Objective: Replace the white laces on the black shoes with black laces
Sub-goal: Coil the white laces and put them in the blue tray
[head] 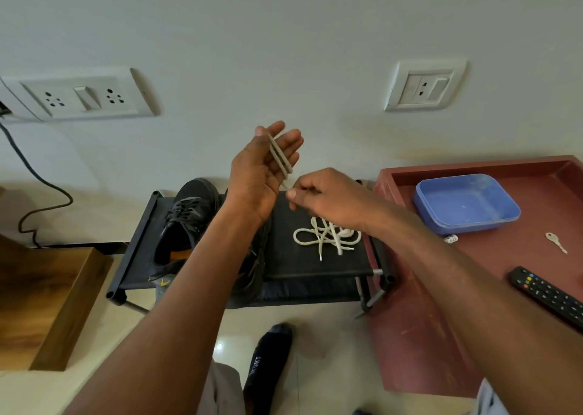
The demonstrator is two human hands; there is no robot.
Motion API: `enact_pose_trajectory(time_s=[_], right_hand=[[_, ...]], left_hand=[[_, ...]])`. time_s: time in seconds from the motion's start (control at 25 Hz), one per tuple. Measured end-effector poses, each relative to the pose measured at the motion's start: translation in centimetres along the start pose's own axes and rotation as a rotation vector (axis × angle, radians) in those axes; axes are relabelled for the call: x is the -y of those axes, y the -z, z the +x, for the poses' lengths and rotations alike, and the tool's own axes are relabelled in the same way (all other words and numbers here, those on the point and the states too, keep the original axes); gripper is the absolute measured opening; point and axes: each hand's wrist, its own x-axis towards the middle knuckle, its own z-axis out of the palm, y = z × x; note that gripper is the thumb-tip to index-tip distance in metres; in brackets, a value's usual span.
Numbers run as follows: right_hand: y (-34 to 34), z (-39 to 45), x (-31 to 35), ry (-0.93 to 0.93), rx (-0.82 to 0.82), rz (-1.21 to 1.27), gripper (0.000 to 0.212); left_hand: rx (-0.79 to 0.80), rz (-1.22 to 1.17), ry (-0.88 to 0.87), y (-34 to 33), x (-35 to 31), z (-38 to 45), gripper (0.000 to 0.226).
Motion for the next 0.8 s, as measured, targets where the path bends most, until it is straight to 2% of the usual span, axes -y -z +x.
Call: enact_pose_trajectory(time_s=[0.08, 0.12, 0.16, 0.24, 0.36, 0.44, 0.56, 0.64, 0.68, 0.72, 0.8], right_hand=[[0.7, 0.0, 0.0, 0.015, -0.115, 0.181, 0.025], [1.4, 0.1, -0.1, 0.002, -0.194, 0.280, 0.027], [2.0, 0.2, -0.4, -0.017, -0.270, 0.366, 0.028], [2.7, 0.3, -1.0, -0.064, -0.397, 0.429, 0.028], [2.8, 0.5, -1.9, -0.150, -0.495, 0.357, 0.027], [2.4, 0.5, -2.2, -0.200, -0.446, 0.247, 0.030], [1.3, 0.4, -2.0, -0.231, -0.236, 0.003, 0.034], [0.4, 0.4, -1.4, -0.182, -0.090, -0.035, 0.035], [0.1, 0.3, -1.0, -0.149, -0.029, -0.022, 0.035], [-0.1, 0.2, -0.7, -0.121, 0.019, 0.008, 0.034], [0.0, 0.0, -0.4, -0.088, 0.072, 0.130, 0.032]], left_hand=[[0.020, 0.530, -0.030, 0.7, -0.2, -0.2, 0.039], [0.050, 0.679, 0.006, 0.7, -0.1, -0.4, 0.041], [0.100, 0.710, 0.070, 0.7, 0.1, -0.5, 0.044], [0.248, 0.616, 0.206, 0.5, 0.2, -0.6, 0.053], [0.471, 0.483, 0.348, -0.4, 0.1, -0.5, 0.058], [0.477, 0.316, 0.362, -0.9, 0.0, -0.5, 0.051], [0.286, -0.020, 0.310, -1.3, 0.3, -0.3, 0.040], [0.174, -0.247, 0.227, -1.2, 0.5, -0.1, 0.040], [0.135, -0.286, 0.172, -1.0, 0.5, 0.0, 0.040], [0.099, -0.239, 0.117, -0.7, 0.6, 0.2, 0.040], [0.058, 0.112, 0.028, -0.2, 0.6, 0.3, 0.039]])
